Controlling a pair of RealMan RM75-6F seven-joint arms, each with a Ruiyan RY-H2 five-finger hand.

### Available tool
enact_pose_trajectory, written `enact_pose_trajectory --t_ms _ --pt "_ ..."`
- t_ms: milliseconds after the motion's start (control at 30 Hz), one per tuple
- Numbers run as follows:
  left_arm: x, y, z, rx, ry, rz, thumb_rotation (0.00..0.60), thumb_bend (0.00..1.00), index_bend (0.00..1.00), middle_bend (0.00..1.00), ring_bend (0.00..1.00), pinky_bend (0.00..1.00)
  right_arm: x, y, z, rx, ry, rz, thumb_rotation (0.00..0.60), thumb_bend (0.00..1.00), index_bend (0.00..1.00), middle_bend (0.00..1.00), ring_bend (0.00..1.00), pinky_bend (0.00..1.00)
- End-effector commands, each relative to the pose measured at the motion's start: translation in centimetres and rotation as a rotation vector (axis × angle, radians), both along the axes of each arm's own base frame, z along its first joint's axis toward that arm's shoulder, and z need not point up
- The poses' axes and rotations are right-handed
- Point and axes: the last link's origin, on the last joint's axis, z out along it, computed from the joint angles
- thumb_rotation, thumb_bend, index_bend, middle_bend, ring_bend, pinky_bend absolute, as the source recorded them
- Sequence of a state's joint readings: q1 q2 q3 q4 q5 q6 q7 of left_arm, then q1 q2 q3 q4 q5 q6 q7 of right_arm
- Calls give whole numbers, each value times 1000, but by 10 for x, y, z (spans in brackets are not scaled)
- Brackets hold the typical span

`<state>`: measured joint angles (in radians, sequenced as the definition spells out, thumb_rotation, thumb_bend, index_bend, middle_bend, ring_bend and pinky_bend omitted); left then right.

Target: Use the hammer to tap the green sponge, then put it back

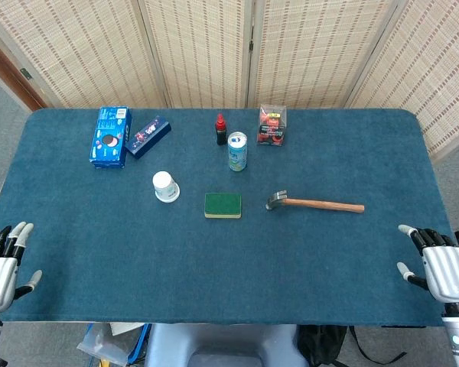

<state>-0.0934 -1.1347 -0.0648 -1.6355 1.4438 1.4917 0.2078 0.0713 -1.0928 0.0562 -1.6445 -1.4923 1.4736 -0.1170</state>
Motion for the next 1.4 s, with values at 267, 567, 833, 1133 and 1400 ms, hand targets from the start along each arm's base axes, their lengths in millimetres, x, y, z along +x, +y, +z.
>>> enact_pose_trajectory --t_ms 267,567,833,1133,1400 --pt "0 -2 0 1 -1 -1 600 262 0 0 0 0 3 -2 -1 12 -2 9 600 206 230 317 261 335" --pt "-1 -5 -1 -4 -5 8 600 262 0 0 0 0 13 -14 -7 57 3 51 600 206 230 317 239 335" --pt "-6 -12 1 2 -11 24 600 262 0 0 0 0 31 -40 -19 148 8 78 600 226 230 273 196 309" --pt "-8 -15 0 0 -18 16 600 262 0 0 0 0 62 -87 -34 251 4 121 600 352 204 283 114 190" --pt "-8 -18 0 3 -17 18 600 262 0 0 0 0 77 -132 -57 326 9 122 600 379 251 335 114 174"
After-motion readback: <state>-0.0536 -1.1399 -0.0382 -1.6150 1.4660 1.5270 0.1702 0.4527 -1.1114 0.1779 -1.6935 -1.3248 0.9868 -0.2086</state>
